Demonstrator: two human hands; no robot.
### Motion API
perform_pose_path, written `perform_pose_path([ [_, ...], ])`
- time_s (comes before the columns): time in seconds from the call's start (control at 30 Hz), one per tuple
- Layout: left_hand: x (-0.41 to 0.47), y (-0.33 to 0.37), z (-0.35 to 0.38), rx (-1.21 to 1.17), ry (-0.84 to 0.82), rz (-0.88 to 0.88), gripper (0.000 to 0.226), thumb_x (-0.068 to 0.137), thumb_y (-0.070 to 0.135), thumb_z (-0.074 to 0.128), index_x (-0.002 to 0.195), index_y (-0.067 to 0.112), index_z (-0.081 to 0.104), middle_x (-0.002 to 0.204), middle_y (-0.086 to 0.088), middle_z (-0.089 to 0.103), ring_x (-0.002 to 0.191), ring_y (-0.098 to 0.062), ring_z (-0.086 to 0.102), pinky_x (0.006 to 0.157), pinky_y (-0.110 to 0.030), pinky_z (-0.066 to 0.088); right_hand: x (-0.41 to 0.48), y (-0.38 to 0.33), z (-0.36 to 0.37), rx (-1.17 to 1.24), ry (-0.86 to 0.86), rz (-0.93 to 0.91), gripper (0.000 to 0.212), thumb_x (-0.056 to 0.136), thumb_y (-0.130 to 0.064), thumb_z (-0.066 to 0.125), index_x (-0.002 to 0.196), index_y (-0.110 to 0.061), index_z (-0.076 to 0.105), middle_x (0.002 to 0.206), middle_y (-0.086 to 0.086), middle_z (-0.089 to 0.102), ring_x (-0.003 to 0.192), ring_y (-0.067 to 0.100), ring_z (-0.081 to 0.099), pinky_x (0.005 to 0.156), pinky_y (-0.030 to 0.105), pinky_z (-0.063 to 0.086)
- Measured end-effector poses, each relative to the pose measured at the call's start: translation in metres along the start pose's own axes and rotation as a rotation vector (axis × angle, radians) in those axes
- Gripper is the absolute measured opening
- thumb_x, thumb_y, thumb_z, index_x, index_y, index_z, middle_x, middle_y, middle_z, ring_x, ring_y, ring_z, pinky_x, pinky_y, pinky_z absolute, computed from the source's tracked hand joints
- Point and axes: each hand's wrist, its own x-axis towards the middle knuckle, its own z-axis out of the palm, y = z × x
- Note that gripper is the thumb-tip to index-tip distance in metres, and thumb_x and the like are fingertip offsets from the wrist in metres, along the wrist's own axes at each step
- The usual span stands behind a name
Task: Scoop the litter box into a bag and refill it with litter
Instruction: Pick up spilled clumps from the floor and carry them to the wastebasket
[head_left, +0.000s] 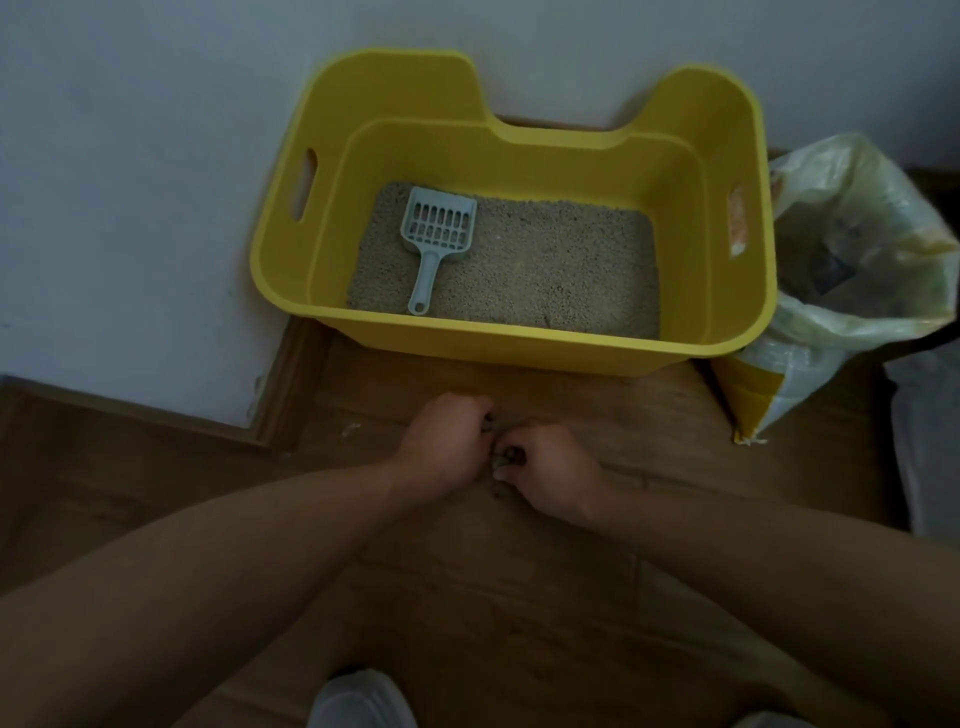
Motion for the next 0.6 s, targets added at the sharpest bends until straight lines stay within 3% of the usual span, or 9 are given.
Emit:
perform_pose_path([
  [0.17,-0.001,0.0,-0.005,-0.021,0.029,-0.044,0.017,0.085,0.029,0.068,0.101,0.024,0.071,0.1,0.0,0.074,0.096,-0.023,0.067,0.079,-0.036,0.053,-0.001,0.002,-0.01,0.021,0.012,-0.001,0.011,0.085,-0.026,0.072,0.094,-0.021,0.076,0.098,-0.002,0.073,0.091,0.014,0.064,0.073,0.025,0.044],
  [0.6,-0.023,0.028,-0.028,-0.035,0.072,-0.015,0.013,0.086,0.031,0.071,0.098,0.026,0.072,0.095,0.004,0.073,0.09,-0.015,0.066,0.075,-0.028,0.051,-0.021,0.011,-0.061,0.02,0.091,0.055,0.018,0.08,-0.03,0.078,0.096,-0.022,0.076,0.092,-0.006,0.073,0.089,0.009,0.064,0.077,0.022,0.046],
])
